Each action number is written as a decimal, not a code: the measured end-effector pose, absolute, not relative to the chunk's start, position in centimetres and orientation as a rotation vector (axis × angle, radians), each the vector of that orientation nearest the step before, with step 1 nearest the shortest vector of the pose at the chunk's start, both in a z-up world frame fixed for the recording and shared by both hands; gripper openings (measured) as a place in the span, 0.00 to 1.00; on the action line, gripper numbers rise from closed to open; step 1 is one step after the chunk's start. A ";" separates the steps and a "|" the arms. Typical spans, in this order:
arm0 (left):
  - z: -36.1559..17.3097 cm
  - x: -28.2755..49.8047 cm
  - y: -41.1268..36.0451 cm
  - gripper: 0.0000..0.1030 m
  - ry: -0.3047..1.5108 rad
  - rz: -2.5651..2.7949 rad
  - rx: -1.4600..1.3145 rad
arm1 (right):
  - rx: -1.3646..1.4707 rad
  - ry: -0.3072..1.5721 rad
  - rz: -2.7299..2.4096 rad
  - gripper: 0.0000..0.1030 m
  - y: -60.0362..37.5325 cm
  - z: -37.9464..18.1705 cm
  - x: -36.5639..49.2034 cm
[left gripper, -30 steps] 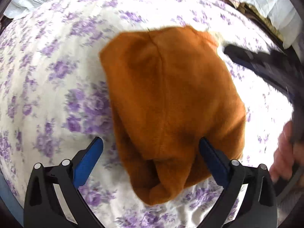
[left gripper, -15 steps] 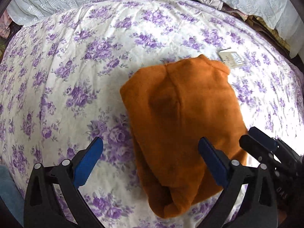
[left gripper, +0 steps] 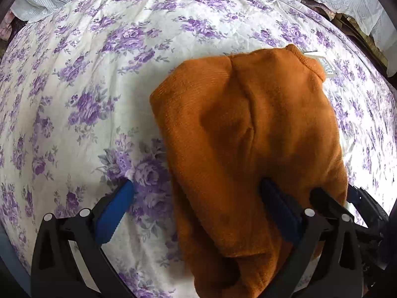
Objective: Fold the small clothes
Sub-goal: 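Close the right tool on the folded orange bundle and tuck its edge, then open the right tool and lift both tools off the bundle, then grasp the folded orange cardigan bundle with the right tool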
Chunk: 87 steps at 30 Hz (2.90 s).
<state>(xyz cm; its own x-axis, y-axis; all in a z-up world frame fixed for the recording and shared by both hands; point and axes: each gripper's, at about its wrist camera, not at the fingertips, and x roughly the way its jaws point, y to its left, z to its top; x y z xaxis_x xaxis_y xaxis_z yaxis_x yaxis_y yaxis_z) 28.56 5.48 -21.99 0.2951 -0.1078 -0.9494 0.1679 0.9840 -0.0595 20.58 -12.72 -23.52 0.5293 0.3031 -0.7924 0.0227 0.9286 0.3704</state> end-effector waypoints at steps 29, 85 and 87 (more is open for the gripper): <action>-20.2 21.2 5.7 0.96 1.281 -0.191 -0.011 | 0.427 1.035 0.154 0.87 -13.7 -21.0 15.2; -17.2 20.2 6.8 0.95 1.267 -0.257 -0.091 | 0.500 0.963 0.185 0.89 -15.8 -14.6 17.3; -17.7 20.8 6.9 0.95 1.283 -0.262 -0.109 | 0.511 0.970 0.187 0.89 -16.0 -15.3 18.2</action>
<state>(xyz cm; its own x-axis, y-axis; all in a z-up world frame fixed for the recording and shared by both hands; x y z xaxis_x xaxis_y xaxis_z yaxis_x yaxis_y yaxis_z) 20.81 6.90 -17.72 0.2595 -0.2531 -0.9320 0.1322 0.9653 -0.2253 18.15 -15.96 -15.31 0.5602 0.3744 -0.7389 0.0727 0.8664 0.4941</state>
